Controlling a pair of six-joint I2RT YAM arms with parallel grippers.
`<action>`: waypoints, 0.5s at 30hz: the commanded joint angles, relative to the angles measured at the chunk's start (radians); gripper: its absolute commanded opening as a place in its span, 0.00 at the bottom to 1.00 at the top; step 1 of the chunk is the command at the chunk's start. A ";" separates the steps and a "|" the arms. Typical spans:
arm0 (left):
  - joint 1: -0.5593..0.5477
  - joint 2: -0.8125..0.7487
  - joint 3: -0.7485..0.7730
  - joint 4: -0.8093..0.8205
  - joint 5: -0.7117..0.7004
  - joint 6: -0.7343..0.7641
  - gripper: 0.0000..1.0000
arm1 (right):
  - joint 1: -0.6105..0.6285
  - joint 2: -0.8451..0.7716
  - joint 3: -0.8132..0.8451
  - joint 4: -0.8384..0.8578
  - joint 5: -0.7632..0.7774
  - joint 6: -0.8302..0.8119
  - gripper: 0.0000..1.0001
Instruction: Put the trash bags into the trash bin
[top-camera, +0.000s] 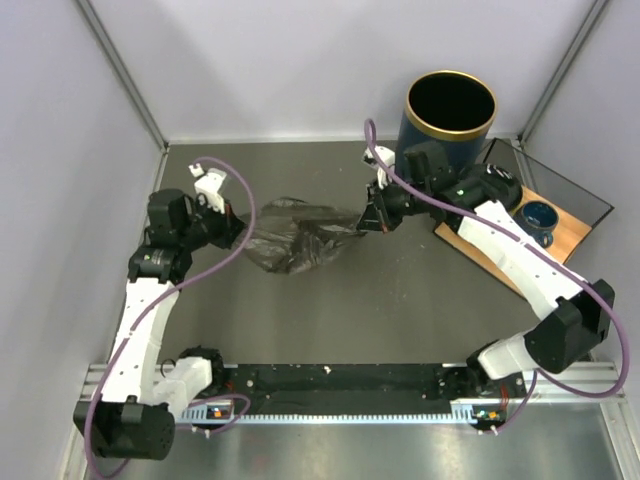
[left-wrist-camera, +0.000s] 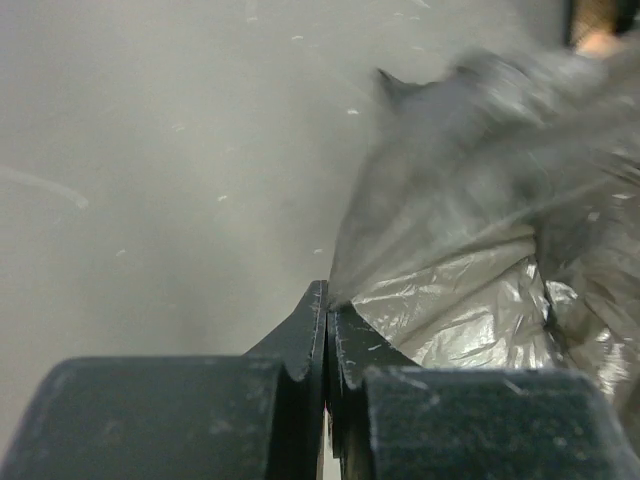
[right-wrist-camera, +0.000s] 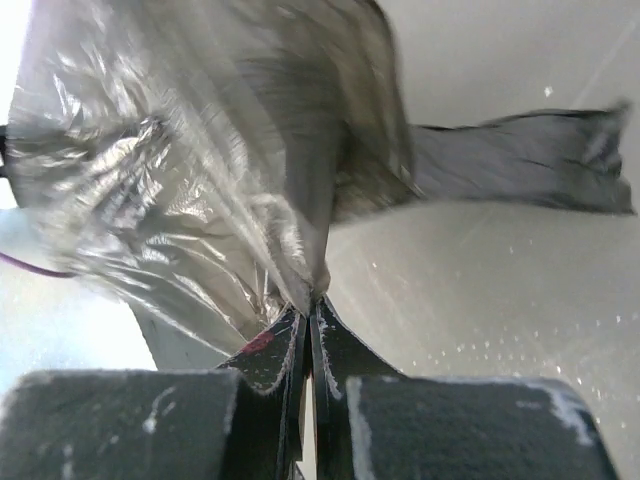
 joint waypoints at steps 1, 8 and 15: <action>0.118 -0.005 0.026 0.038 0.003 0.063 0.00 | -0.046 -0.037 0.000 0.038 0.035 -0.056 0.00; 0.127 0.041 0.136 0.029 0.055 0.324 0.00 | -0.066 -0.051 0.031 -0.043 0.127 -0.326 0.00; 0.113 0.035 0.143 0.137 0.365 -0.051 0.00 | -0.089 0.072 0.226 -0.077 -0.079 -0.048 0.45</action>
